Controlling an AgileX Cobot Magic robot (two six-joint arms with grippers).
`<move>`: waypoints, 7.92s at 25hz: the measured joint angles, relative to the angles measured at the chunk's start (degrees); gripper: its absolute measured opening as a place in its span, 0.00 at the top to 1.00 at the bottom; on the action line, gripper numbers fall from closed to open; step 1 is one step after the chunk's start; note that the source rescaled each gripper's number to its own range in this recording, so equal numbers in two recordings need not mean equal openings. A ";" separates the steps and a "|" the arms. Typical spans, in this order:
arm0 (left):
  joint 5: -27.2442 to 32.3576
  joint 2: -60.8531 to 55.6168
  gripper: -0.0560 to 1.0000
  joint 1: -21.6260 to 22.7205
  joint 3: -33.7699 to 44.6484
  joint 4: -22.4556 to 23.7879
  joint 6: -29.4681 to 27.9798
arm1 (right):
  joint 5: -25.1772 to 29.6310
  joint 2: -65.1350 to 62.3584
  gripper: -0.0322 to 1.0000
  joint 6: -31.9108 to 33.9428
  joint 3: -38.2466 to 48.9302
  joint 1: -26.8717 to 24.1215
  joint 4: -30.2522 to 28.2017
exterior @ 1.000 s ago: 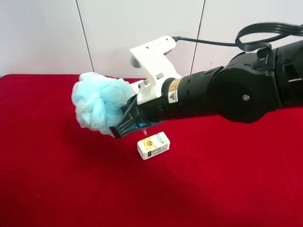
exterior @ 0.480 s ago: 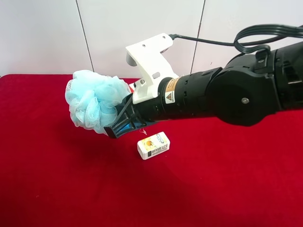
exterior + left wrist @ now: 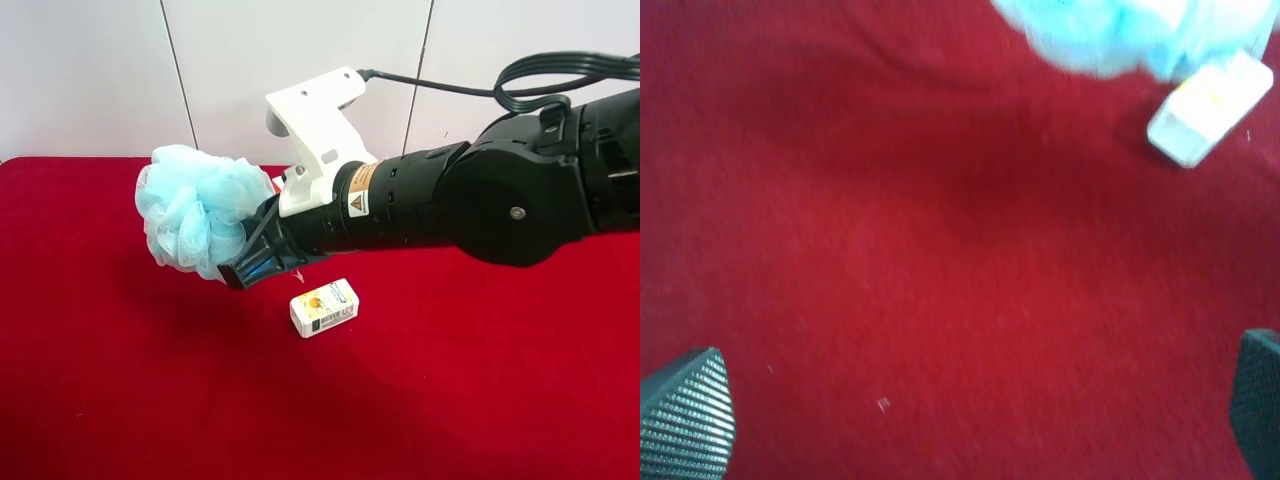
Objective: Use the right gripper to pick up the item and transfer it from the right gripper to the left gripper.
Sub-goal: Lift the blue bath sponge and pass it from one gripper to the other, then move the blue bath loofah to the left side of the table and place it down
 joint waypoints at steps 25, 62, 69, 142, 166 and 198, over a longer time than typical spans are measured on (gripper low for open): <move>-27.44 46.57 0.00 -0.17 -2.85 -56.00 55.22 | -7.72 0.00 0.96 -0.17 0.00 -1.53 -0.16; -36.84 63.66 0.93 -14.75 -13.95 -67.82 66.88 | -7.50 0.00 0.97 -0.12 0.00 -2.19 -0.16; -37.77 63.66 0.93 -14.75 -13.95 -67.82 66.95 | -7.61 0.00 0.56 -0.06 0.00 -2.19 -0.16; -38.77 63.66 0.94 -14.75 -13.95 -67.82 67.32 | 66.13 -85.22 0.00 5.92 20.28 -2.19 -4.27; -38.98 63.66 0.94 -14.75 -13.95 -64.02 67.32 | 65.82 -89.32 0.00 5.74 20.34 -48.77 -3.36; -25.85 88.14 0.95 -14.75 -49.75 26.03 -3.21 | 65.82 -89.32 0.00 5.74 20.34 -47.97 -3.22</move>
